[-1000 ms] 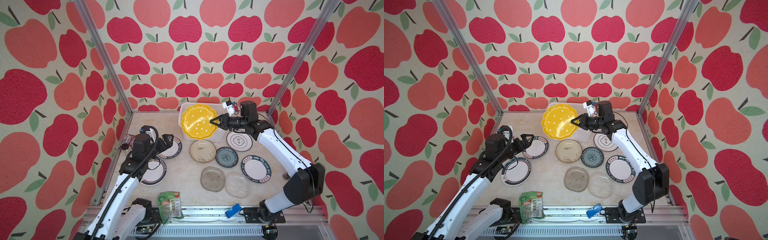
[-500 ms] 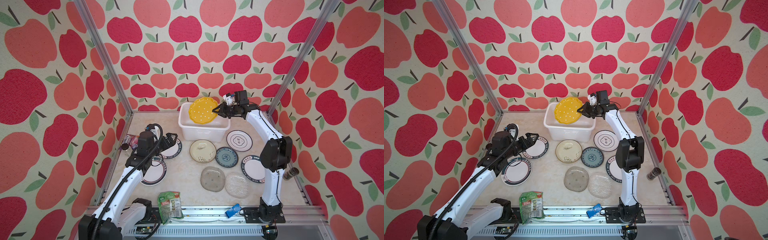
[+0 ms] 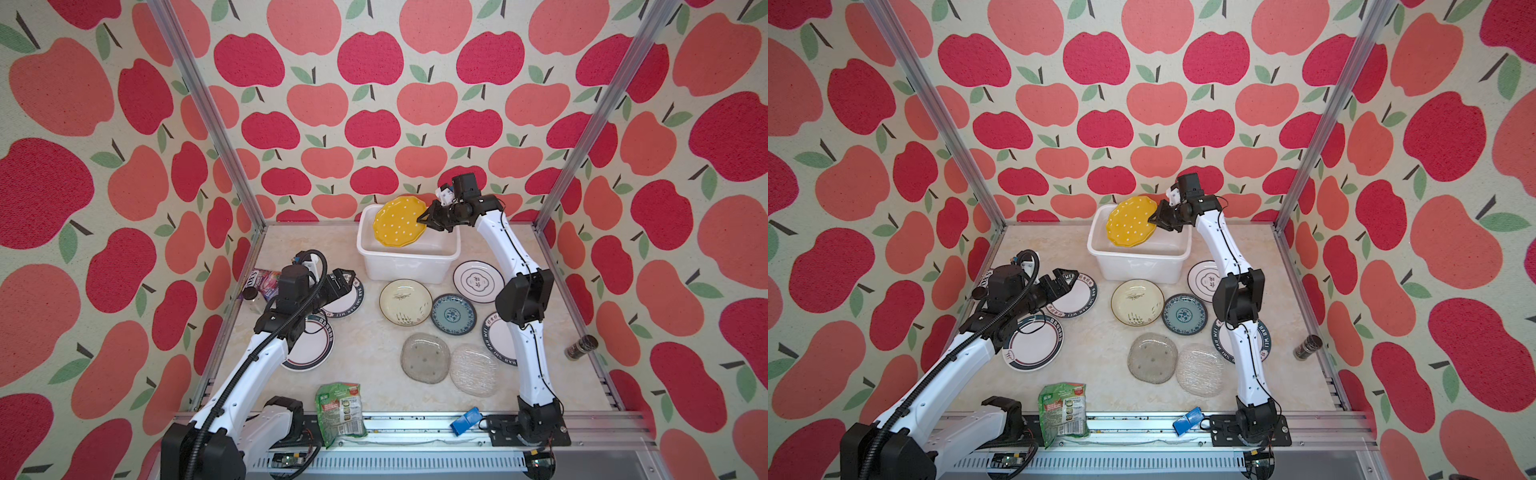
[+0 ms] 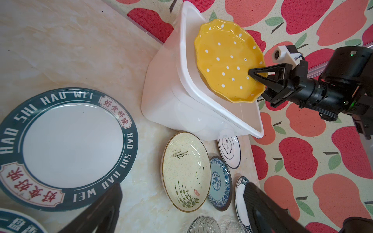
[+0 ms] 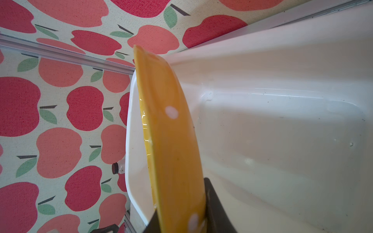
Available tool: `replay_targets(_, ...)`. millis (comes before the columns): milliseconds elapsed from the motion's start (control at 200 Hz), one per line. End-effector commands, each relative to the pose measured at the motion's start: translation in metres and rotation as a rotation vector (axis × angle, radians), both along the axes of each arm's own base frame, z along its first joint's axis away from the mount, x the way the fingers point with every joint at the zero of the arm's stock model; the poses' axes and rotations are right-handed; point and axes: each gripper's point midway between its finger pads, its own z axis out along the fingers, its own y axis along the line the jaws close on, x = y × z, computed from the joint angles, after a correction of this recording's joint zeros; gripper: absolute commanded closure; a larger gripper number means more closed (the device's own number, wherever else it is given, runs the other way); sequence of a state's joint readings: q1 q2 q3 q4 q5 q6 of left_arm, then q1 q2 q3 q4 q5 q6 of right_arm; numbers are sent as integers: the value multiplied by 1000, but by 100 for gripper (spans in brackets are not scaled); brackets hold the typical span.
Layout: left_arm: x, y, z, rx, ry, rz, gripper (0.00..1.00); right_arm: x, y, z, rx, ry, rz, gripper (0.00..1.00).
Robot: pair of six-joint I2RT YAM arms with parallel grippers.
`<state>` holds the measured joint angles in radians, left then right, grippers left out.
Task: Place the plates into the plastic bin on the countertop
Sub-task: Place the plate in the plastic bin.
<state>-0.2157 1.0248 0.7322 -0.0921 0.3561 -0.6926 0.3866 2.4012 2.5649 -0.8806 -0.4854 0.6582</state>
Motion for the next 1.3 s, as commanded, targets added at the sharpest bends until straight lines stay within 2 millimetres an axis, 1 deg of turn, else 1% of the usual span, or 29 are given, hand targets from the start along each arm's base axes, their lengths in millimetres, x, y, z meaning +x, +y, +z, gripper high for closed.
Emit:
replay_targets(0, 2, 1, -4, -13, -8, 7, 4, -8, 6, 3, 4, 19, 27, 100)
replay_targets(20, 2, 1, -5, -15, -8, 8, 4, -9, 7, 0, -1, 25, 27, 100)
replay_targets(95, 3, 1, -8, -22, -4, 7, 4, -11, 7, -3, -18, 27, 33, 100)
replay_targets(170, 3, 0, -10, -25, -1, 6, 4, -15, 4, -3, -53, 18, 33, 100)
replay_targets(270, 6, 0, -13, -22, 7, 4, 4, -14, -1, -6, -95, 6, 22, 100)
replay_targets(390, 10, -3, -14, -25, 11, -12, 4, -11, -10, -24, -129, 50, -1, 100)
replay_targets(490, 10, -2, -16, -25, 11, -6, 4, -10, -14, -36, -187, 43, -5, 100)
replay_targets(535, 10, -1, -18, -25, 16, -1, 4, -10, -13, -41, -205, 41, -3, 100)
replay_targets(695, 8, -1, -23, -19, 25, -7, 4, -9, -4, -50, -241, 7, 13, 100)
replay_targets(870, 7, 1, -27, -10, 32, -4, 3, -7, 6, -63, -216, 6, 17, 100)
replay_targets(991, 7, 2, -29, -10, 34, 1, 3, -4, 5, -71, -218, 25, -2, 100)
replay_targets(996, 8, 2, -33, -8, 46, 1, 3, -5, 5, -71, -219, 25, -2, 100)
replay_targets(1011, 9, 2, -37, -6, 57, 1, 3, -5, 5, -72, -221, 28, -3, 100)
replay_targets(1121, 11, 3, -44, -5, 71, 6, 3, -6, 6, -81, -222, 62, 4, 100)
replay_targets(1176, 11, 4, -46, -6, 78, 6, 3, -7, 9, -83, -217, 72, 9, 91)
replay_targets(1211, 12, 4, -48, -7, 82, 5, 3, -9, 12, -85, -209, 77, 20, 81)
replay_targets(1296, 12, 4, -51, -8, 89, 5, 3, -10, 16, -87, -195, 87, 32, 72)
